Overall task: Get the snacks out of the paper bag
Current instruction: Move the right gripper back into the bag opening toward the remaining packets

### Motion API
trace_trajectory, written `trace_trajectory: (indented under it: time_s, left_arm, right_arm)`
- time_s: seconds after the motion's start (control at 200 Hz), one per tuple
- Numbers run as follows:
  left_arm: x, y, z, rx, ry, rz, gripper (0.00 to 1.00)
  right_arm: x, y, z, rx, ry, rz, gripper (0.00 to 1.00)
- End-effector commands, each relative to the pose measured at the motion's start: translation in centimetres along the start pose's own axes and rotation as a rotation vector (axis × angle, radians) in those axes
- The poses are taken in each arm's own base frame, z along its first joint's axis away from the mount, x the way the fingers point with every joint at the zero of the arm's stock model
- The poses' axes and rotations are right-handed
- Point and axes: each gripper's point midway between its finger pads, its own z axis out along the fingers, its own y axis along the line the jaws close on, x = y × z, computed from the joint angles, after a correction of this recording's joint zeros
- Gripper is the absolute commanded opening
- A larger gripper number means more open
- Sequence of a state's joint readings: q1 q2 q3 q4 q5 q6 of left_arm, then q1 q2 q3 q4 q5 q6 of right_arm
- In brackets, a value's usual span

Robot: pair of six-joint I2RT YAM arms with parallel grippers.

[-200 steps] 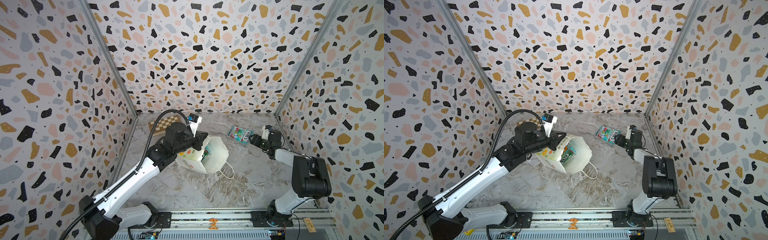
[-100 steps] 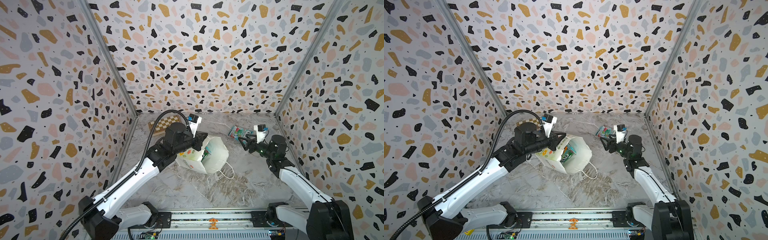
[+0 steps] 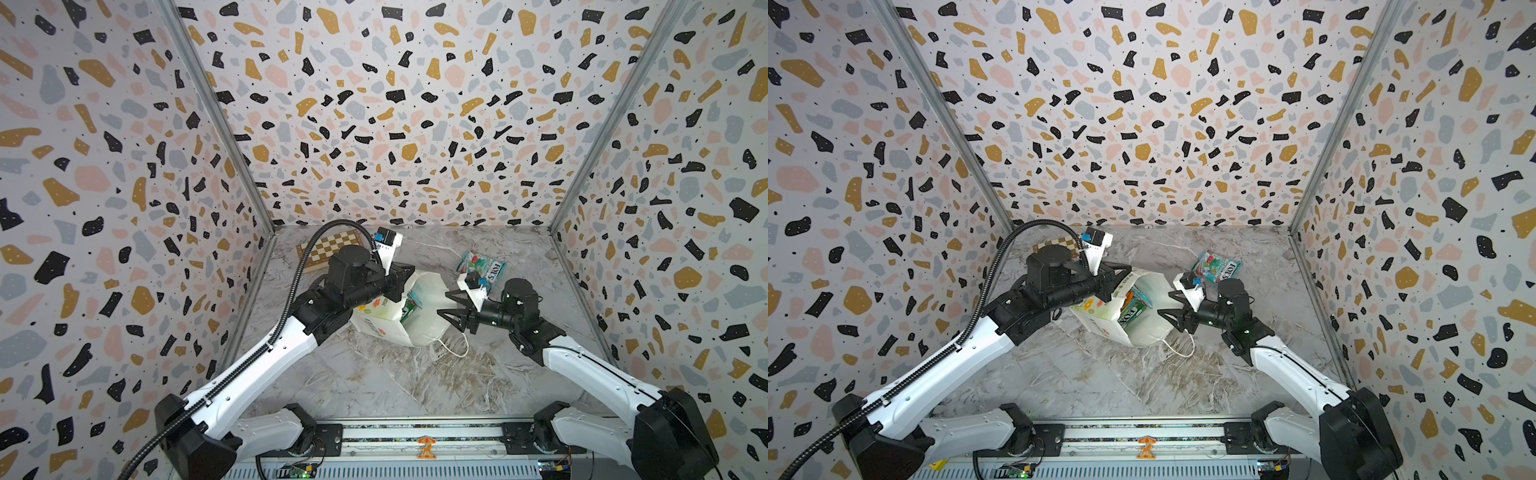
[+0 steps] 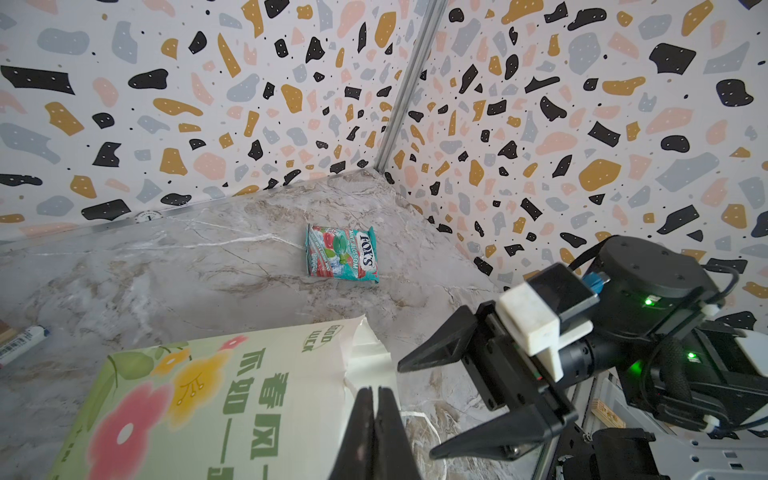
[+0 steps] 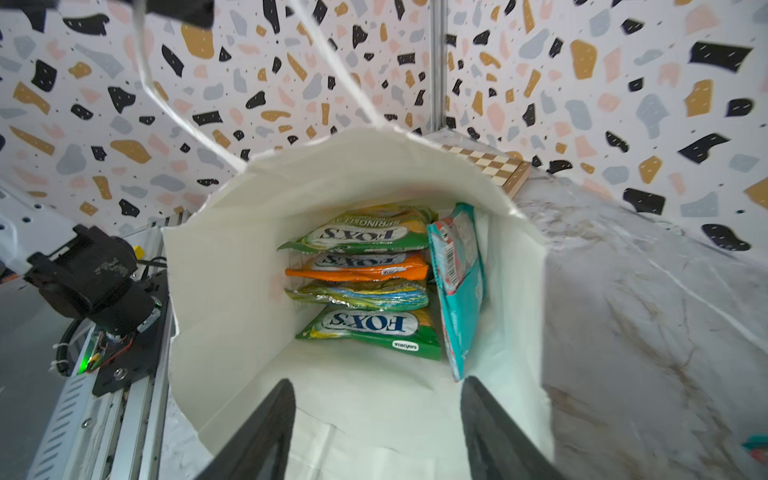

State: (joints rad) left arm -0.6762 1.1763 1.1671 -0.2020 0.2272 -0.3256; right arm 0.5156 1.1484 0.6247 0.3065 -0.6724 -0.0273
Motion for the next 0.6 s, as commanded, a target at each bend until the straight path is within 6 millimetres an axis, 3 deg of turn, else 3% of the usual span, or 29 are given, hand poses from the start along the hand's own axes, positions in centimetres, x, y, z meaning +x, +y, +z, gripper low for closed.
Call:
trace_trajectory:
  time_s: [0.0,0.245,0.596]
  left_arm:
    - [-1.0,-0.8,-0.6,0.024,-0.042,0.02,0.0]
    - [-0.9,-0.7,-0.6,0.023,-0.04,0.02,0.0]
    - [-1.0,-0.8,-0.7,0.026,-0.042,0.022,0.0]
  right_arm:
    - [0.2,0.0,1.2,0.036,0.054,-0.071,0.65]
    - [2.9,-0.8,4.2,0.129,0.208,-0.147,0.65]
    - [3.9,-3.8,7.0,0.286,0.301,-0.208,0.61]
